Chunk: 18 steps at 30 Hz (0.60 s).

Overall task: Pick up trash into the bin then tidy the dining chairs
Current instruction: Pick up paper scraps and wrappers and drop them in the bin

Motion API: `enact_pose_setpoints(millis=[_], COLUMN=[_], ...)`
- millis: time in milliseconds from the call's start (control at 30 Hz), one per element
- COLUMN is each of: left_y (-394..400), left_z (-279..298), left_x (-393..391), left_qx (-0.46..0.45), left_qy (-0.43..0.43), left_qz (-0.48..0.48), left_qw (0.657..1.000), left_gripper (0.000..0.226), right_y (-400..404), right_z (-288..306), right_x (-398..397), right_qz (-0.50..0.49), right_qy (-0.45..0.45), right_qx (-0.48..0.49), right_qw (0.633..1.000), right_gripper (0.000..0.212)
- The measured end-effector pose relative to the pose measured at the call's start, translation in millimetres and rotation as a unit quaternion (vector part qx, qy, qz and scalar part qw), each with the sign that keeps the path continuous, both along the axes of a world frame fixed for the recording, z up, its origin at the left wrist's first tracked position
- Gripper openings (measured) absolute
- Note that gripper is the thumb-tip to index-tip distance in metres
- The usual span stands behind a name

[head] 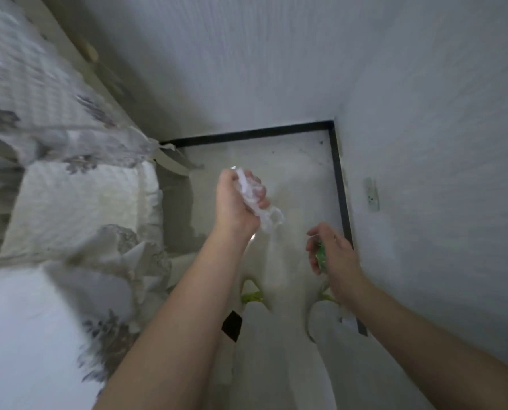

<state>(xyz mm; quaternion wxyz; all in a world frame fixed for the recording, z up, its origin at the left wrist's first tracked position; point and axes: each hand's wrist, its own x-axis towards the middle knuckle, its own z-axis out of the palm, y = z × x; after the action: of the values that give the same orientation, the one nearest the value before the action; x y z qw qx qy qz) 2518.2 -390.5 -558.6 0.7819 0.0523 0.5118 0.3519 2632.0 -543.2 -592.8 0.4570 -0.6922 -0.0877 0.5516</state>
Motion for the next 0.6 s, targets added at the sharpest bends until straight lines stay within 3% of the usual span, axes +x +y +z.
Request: enact_pose_setpoints(millis=[233,433,600], left_y=[-24,-47,-52], left_z=[144,225,258], left_x=[-15,-14,-13], left_qx=[0.045,0.141,0.288], left_qy=[-0.064,-0.056,0.025], left_qz=[0.082,0.112,0.091], left_qw=[0.994,0.982,0.953], left_gripper=[0.053,0.043,0.032], right_y=[4,-9,-5], right_z=[141,238,291], right_x=[-11,-27,-26], right_qz=[0.053,0.171,0.173], right_qy=[-0.006,-0.027,-0.032], right_qx=[0.063,0.145,0.216], right_qw=[0.997,0.974,0.960], right_gripper=[0.032,0.028,0.024])
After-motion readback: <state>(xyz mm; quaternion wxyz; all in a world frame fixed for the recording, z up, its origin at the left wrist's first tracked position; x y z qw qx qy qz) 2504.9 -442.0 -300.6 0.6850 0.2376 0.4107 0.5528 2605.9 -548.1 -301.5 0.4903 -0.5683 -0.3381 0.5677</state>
